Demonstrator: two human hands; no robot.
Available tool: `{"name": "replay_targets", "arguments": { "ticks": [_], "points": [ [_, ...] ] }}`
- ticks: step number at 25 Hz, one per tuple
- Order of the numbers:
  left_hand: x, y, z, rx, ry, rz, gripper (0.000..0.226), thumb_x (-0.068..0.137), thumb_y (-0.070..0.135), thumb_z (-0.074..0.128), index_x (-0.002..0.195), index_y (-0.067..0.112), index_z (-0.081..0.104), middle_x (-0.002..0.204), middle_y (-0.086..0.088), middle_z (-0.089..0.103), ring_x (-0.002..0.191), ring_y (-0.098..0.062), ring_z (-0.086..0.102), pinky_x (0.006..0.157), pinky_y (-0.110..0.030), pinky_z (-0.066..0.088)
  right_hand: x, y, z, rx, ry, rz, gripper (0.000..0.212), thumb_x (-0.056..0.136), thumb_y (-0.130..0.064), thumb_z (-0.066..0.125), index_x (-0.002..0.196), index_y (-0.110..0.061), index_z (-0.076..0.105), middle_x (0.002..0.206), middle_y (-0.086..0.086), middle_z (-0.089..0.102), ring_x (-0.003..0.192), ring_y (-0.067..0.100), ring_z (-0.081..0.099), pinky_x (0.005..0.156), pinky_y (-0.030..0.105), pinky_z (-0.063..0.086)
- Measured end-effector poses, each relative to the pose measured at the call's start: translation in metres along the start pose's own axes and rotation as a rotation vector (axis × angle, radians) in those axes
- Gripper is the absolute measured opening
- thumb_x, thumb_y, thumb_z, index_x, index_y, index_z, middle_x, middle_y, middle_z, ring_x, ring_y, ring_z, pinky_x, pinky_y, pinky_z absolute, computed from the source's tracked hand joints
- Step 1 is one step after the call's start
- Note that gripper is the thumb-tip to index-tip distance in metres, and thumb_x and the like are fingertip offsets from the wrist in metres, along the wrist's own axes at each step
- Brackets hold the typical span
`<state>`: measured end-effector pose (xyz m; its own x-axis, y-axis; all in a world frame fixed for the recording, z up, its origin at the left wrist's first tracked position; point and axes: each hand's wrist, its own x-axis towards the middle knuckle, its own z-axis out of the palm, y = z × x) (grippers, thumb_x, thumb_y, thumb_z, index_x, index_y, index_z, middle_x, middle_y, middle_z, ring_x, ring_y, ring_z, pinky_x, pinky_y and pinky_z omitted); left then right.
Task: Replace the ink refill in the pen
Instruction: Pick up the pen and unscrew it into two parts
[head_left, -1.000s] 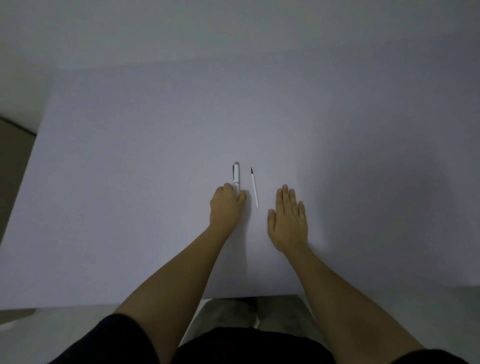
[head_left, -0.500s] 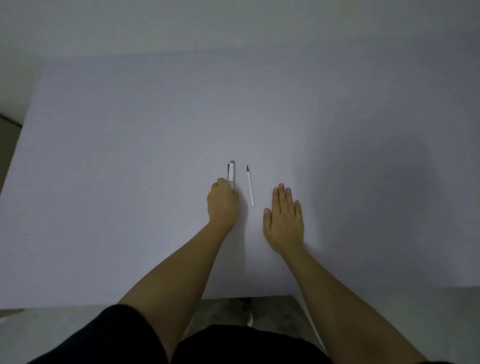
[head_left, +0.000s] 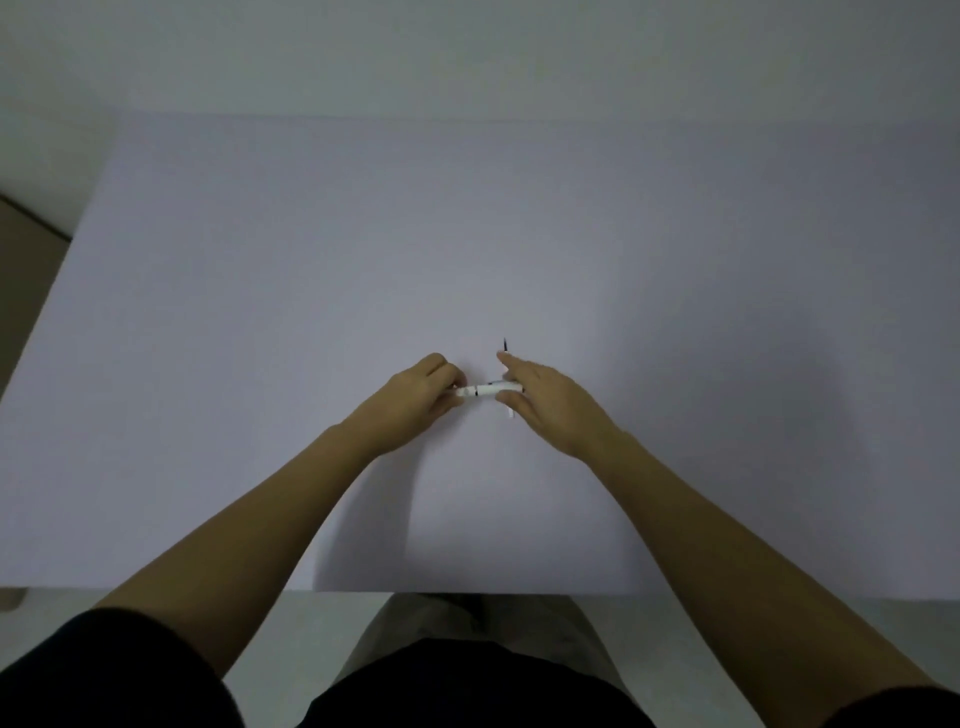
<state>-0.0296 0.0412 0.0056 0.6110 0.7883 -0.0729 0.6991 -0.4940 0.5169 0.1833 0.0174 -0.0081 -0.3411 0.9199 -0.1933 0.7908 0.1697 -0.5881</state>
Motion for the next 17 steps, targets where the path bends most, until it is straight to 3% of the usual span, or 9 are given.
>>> {"name": "replay_targets", "arguments": {
  "ticks": [5,11,17],
  "points": [
    [0.004,-0.001,-0.003,-0.007,0.011,0.006,0.024,0.093,0.019,0.053,0.108,0.003,0.061,0.090,-0.015,0.064,0.079,-0.027,0.057,0.069,-0.029,0.040,0.010,-0.003,-0.012,0.040,0.028,-0.020,0.025,0.095,-0.023,0.048,0.108,-0.008,0.063,0.098,0.013,0.066,0.092,0.026,0.058,0.070,0.023,0.032],
    [0.005,0.001,-0.008,-0.079,0.029,0.004,0.021,0.095,0.022,0.049,0.098,0.008,0.065,0.069,-0.004,0.057,0.063,-0.018,0.046,0.061,-0.024,0.032,0.014,-0.004,-0.027,-0.035,0.071,-0.096,0.023,0.094,-0.020,0.050,0.107,-0.007,0.065,0.096,0.014,0.066,0.092,0.026,0.056,0.073,0.024,0.033],
    [0.006,-0.001,-0.006,-0.180,-0.035,-0.091,0.025,0.095,0.022,0.049,0.094,0.006,0.067,0.077,-0.010,0.068,0.071,-0.023,0.058,0.067,-0.027,0.043,0.009,-0.002,-0.034,-0.061,0.111,-0.190,0.020,0.092,-0.015,0.054,0.104,-0.005,0.066,0.093,0.016,0.067,0.088,0.031,0.058,0.079,0.039,0.046]
  ]
}}
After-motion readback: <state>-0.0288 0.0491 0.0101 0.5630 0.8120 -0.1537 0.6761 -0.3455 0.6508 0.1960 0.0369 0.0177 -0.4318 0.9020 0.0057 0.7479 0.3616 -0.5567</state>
